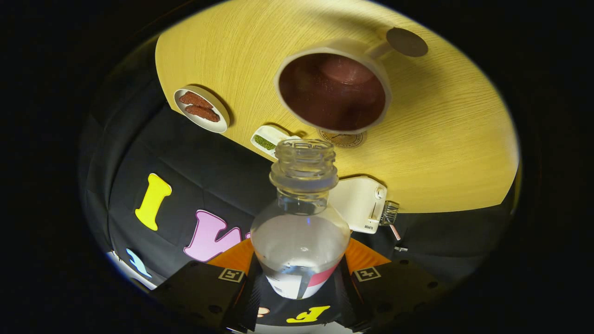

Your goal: Take the bottle from table, then pour the juice into the cup, finally place the bottle on the coaster

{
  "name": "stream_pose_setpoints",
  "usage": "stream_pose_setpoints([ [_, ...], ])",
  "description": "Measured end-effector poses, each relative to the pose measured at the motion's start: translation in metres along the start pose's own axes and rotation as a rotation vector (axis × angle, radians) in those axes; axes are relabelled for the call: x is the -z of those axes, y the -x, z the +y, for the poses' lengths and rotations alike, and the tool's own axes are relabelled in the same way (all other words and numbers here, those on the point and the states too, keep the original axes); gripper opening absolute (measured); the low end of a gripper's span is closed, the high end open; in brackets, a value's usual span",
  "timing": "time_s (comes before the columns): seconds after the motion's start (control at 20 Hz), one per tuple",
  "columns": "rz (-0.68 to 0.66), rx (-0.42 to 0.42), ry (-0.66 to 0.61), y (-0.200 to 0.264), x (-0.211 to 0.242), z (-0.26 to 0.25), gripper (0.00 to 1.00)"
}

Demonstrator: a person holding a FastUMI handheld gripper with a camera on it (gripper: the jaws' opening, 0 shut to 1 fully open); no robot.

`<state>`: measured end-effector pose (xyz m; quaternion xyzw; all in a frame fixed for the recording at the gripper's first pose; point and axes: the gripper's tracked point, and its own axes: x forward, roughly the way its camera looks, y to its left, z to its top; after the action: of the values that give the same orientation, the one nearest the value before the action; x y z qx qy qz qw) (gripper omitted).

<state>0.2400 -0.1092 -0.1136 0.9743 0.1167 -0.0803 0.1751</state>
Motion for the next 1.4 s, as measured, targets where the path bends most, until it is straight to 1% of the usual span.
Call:
stream_pose_setpoints([
  [0.45, -0.031, -0.037, 0.000, -0.009, -0.004, -0.002, 0.70],
  [0.55, -0.051, -0.060, 0.018, -0.010, -0.005, -0.003, 0.70],
  [0.65, -0.082, -0.093, 0.068, -0.007, -0.005, -0.003, 0.70],
  [0.85, -0.132, -0.146, 0.254, 0.001, 0.003, -0.011, 0.70],
  [1.0, -0.170, -0.187, 0.427, 0.013, 0.007, -0.017, 0.70],
  [1.1, -0.205, -0.216, 0.565, 0.023, 0.009, -0.022, 0.70],
  [1.2, -0.269, -0.288, 0.728, 0.035, 0.008, -0.020, 0.70],
  [1.3, -0.306, -0.346, 0.864, 0.051, 0.011, -0.019, 0.70],
  [1.4, -0.328, -0.357, 1.031, 0.057, 0.012, -0.029, 0.70],
])
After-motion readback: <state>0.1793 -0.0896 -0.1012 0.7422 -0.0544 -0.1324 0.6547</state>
